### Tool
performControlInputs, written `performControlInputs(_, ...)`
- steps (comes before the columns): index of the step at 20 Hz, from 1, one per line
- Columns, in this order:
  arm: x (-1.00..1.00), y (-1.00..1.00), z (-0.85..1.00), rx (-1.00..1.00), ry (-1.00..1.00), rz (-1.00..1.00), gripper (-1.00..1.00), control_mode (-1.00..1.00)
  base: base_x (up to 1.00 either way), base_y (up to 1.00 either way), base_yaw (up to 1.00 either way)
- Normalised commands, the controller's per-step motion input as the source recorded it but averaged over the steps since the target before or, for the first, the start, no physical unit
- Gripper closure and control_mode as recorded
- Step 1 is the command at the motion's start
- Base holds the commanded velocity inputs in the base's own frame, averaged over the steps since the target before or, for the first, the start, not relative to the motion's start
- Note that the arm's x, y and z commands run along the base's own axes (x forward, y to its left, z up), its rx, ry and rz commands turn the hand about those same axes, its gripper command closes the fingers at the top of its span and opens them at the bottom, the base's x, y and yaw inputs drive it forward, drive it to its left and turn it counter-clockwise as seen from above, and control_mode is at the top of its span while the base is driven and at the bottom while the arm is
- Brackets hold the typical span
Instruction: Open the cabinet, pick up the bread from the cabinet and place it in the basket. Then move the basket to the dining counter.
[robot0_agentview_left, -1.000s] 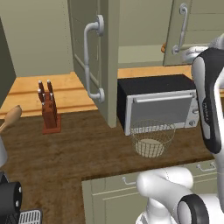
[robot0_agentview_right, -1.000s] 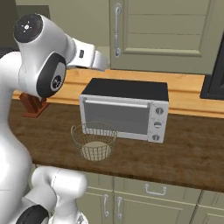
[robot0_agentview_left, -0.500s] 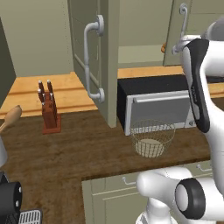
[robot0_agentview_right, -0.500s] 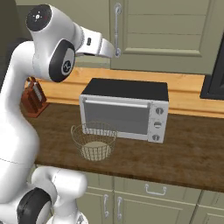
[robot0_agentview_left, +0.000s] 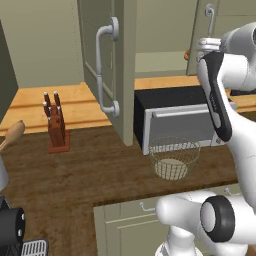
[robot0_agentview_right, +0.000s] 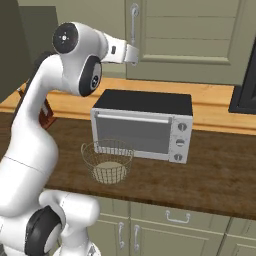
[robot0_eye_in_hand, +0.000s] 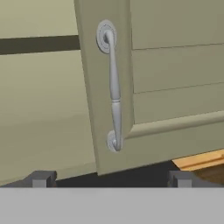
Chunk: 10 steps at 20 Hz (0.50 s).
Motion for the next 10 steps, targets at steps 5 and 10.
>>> performControlInputs(5,0.38,-0.14,0.01,0.0,-0.04,0.0,-1.0,-1.0,0.0,0.0,0.0)
performControlInputs(10,0.44,-0.22,0.08,0.01,0.0,0.0,-1.0,-1.0,0.0,0.0,0.0)
